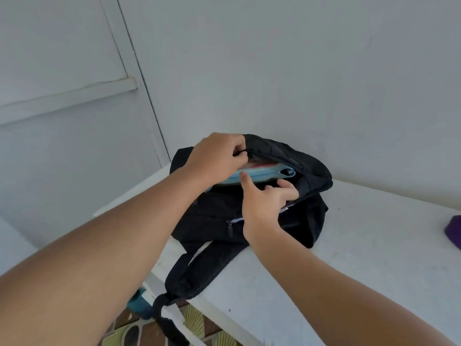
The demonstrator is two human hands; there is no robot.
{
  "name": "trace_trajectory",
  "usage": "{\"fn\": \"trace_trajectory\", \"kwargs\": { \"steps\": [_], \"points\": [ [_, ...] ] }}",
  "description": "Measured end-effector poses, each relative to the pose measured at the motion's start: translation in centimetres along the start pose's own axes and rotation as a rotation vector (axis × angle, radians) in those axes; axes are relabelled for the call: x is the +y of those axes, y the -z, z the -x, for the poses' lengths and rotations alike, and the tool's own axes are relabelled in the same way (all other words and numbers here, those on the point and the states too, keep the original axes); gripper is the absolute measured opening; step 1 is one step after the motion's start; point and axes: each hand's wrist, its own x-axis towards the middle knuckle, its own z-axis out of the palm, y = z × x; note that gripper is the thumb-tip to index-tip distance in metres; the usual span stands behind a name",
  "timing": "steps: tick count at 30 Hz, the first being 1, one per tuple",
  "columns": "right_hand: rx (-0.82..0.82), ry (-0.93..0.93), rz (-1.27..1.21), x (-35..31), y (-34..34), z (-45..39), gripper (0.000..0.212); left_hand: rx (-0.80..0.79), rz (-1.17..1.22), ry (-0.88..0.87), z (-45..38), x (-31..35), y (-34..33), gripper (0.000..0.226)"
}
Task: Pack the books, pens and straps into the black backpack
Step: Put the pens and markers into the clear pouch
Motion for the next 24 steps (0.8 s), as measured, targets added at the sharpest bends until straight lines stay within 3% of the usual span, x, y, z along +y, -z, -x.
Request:
{"fn": "trace_trajectory", "kwargs": {
  "steps": [3, 5, 8, 16, 21, 24],
  "points": [
    [-0.235, 0.369, 0.395, 1.4, 1.1, 0.4, 0.033, 0.007, 0.009, 0.033, 0.2, 0.4, 0.0, 0.011],
    [-0.400, 0.577, 0.671, 1.5, 1.3, -0.8, 0.028, 0.006, 0.031, 0.054, 0.3, 0.5, 0.0, 0.012],
    [-0.479, 0.758, 0.869, 1.5, 0.5, -3.4, 0.021, 0.017, 0.063, 0.083, 0.3, 0.7, 0.4, 0.011],
    [-0.573, 0.941, 1.198, 3.3, -0.1, -5.0, 0.038, 0.017, 0.085, 0.122, -0.1, 0.7, 0.8, 0.011],
    [-0.663, 0.721, 1.463, 0.6, -2.7, -6.7, 0.047, 0.015, 0.067, 0.111, 0.0, 0.8, 0.6, 0.012],
    [-0.704, 0.719, 1.473, 0.9, -2.7, -7.5, 0.048, 0.008, 0.064, 0.113, -0.3, 0.3, 0.4, 0.010]
  ]
}}
